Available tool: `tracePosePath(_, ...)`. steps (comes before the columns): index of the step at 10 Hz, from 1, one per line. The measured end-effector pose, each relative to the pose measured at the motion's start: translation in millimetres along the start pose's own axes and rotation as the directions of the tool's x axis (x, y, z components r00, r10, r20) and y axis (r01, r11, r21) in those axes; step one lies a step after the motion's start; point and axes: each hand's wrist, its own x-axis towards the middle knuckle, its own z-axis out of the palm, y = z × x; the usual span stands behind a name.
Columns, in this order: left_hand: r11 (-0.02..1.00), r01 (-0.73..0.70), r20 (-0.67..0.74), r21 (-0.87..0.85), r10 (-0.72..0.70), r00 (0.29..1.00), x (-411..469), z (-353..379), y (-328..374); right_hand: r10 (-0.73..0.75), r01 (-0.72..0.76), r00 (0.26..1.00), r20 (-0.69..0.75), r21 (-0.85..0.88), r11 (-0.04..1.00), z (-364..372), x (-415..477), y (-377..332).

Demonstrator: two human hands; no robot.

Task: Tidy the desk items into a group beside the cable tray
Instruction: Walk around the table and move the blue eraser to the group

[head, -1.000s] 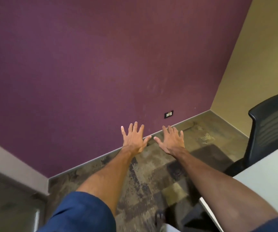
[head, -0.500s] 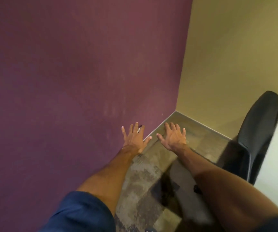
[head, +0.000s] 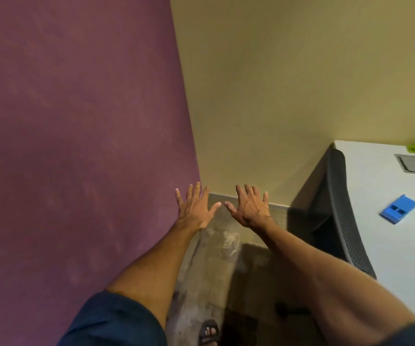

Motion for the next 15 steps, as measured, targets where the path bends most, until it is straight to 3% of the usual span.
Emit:
tracePosePath(2,0.984,-0.175,-0.025,0.03,0.175,0.984,122.9,-20.4,0.1,0.171,-0.17,0.982,-0.074,0.02,0.985,-22.8,89.5,15.6)
tracePosePath(5,0.897,-0.43,-0.064,0.099,0.437,0.897,268.6,-54.6,66.9,0.363,-0.374,0.909,-0.204,-0.015,0.927,-79.5,189.4,92.0)
tracePosePath(10,0.702,-0.707,0.004,0.089,0.709,0.705,462.8,-49.1,287.2,0.672,-0.673,0.699,-0.247,0.09,0.734,-120.7,303.2,294.2)
tracePosePath(13,0.5,-0.864,0.071,0.051,0.862,0.503,508.0,-28.2,403.2,0.84,-0.829,0.5,-0.21,0.164,0.535,-115.8,291.5,382.6)
tracePosePath(15,0.295,-0.955,0.138,0.041,0.945,0.298,528.8,-5.4,485.4,0.937,-0.914,0.307,-0.165,0.224,0.339,-107.2,283.4,429.9)
